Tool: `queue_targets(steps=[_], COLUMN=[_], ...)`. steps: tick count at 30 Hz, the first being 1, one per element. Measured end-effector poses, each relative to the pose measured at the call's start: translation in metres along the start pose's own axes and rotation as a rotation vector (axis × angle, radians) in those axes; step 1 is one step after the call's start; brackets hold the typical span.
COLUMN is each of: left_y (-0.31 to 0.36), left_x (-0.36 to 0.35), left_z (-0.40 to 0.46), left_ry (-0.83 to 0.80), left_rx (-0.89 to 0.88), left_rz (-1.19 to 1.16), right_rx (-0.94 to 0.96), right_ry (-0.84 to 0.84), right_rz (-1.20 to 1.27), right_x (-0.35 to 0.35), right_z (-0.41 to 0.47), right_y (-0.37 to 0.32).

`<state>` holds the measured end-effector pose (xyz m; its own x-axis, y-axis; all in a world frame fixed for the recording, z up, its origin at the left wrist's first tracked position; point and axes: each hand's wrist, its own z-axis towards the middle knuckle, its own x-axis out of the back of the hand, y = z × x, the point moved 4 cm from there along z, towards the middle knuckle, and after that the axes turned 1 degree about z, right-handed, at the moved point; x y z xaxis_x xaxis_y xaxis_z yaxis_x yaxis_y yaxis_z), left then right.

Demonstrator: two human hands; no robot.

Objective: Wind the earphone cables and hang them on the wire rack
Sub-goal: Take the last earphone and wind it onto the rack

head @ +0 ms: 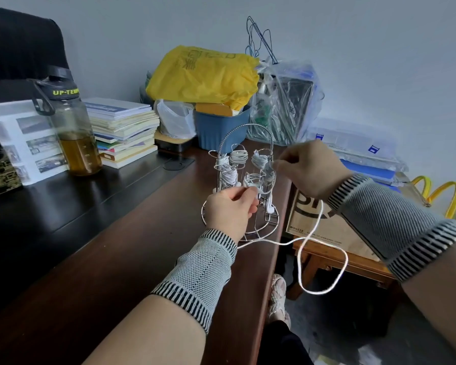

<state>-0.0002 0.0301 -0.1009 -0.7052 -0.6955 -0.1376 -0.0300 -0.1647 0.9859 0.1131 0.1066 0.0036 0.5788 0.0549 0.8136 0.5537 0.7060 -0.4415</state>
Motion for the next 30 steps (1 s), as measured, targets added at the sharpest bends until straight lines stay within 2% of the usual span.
queue_targets(steps=[3,9,12,15,18,21,23,25,27,30], left_y=[-0.001,-0.002,-0.002,-0.002,-0.001,-0.001,-0.001,-0.001,0.0,-0.001], left_x=[0.0,0.0,0.0,0.001,0.001,0.004,0.005,0.005,0.004,0.002], left_z=[0.001,0.002,0.003,0.004,0.004,0.004,0.007,0.008,0.007,0.004], left_ry=[-0.019,-0.02,-0.021,-0.006,-0.004,0.014,-0.002,-0.009,-0.012,-0.023], left_rx=[0.009,-0.014,-0.016,-0.021,-0.035,-0.026,-0.068,-0.094,-0.087,-0.002], left_rz=[-0.021,0.003,0.007,0.017,0.076,0.189,0.345,0.41,0.272,0.094], right_rx=[0.049,0.005,0.042,0.134,0.31,0.426,0.458,0.515,0.509,0.428], right_ry=[-0.053,-0.188,-0.261,-0.232,-0.174,-0.187,-0.195,-0.099,0.014,0.069], right_rz=[-0.099,-0.27,-0.333,-0.439,-0.616,-0.699,-0.736,-0.696,-0.569,-0.324], right_x=[-0.001,-0.019,-0.029,-0.029,-0.032,-0.04,-0.046,-0.048,-0.047,-0.053], right_z=[0.017,0.038,0.033,0.022,0.01,-0.006,-0.018,-0.028,-0.035,-0.04], right_y=[-0.025,-0.041,-0.05,-0.059,-0.069,-0.078,-0.078,-0.069,-0.054,-0.023])
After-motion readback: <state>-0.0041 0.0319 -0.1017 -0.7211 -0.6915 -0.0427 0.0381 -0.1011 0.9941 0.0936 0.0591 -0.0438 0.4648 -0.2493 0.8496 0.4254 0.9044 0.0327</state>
